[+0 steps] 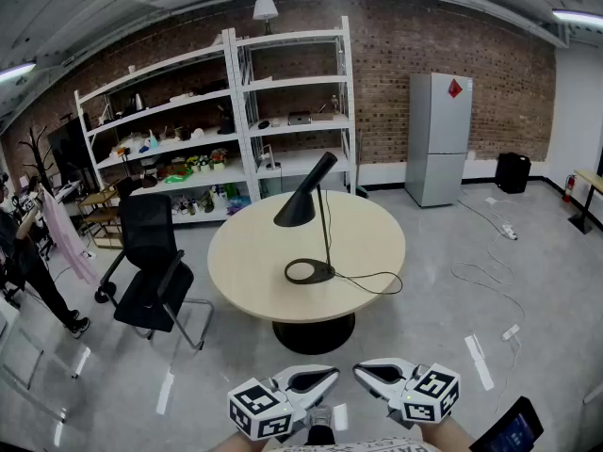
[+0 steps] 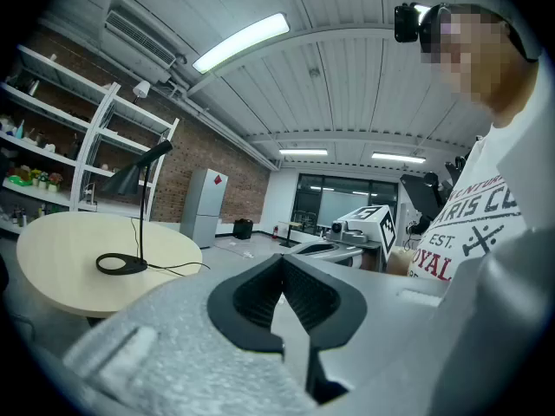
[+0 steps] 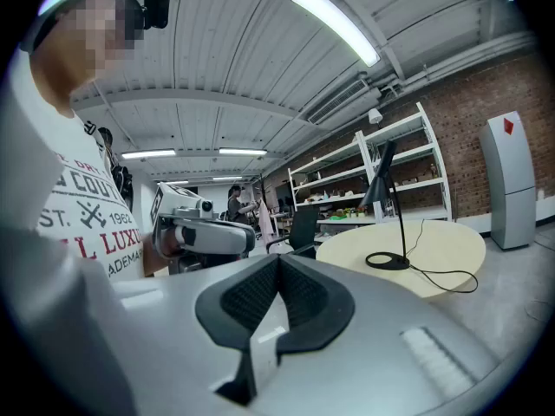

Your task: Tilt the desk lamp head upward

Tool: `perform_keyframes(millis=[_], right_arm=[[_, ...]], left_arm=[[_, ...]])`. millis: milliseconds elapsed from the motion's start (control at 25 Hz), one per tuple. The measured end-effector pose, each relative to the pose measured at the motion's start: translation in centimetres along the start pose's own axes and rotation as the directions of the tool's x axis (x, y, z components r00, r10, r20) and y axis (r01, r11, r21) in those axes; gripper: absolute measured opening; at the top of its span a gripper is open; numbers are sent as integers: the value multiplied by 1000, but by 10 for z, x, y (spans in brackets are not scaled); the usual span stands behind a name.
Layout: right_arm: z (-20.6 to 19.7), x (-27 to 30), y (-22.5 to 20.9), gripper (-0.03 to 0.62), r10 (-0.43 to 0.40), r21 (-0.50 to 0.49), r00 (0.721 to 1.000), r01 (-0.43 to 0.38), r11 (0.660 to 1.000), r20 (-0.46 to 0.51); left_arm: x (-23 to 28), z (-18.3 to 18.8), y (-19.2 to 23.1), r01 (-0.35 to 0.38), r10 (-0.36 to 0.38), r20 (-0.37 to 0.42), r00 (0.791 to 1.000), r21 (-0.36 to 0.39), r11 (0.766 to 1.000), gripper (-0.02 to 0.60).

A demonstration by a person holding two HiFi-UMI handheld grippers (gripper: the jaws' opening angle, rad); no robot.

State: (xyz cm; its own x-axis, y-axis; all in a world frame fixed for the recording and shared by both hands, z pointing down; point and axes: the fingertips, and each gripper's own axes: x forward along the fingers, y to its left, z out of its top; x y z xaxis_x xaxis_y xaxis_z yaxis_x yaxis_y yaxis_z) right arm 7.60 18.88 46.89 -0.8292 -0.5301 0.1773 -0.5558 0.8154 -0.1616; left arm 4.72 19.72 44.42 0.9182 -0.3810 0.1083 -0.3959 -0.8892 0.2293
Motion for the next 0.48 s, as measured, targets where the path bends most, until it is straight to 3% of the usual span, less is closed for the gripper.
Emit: perform_keyframes(millis=[480], right_arm=[[-4,1,-3,6,-8,5,1000,8,1000,-1]], left_arm=[[2,-4,6,4,-4,6,1000,-16,1000,0]])
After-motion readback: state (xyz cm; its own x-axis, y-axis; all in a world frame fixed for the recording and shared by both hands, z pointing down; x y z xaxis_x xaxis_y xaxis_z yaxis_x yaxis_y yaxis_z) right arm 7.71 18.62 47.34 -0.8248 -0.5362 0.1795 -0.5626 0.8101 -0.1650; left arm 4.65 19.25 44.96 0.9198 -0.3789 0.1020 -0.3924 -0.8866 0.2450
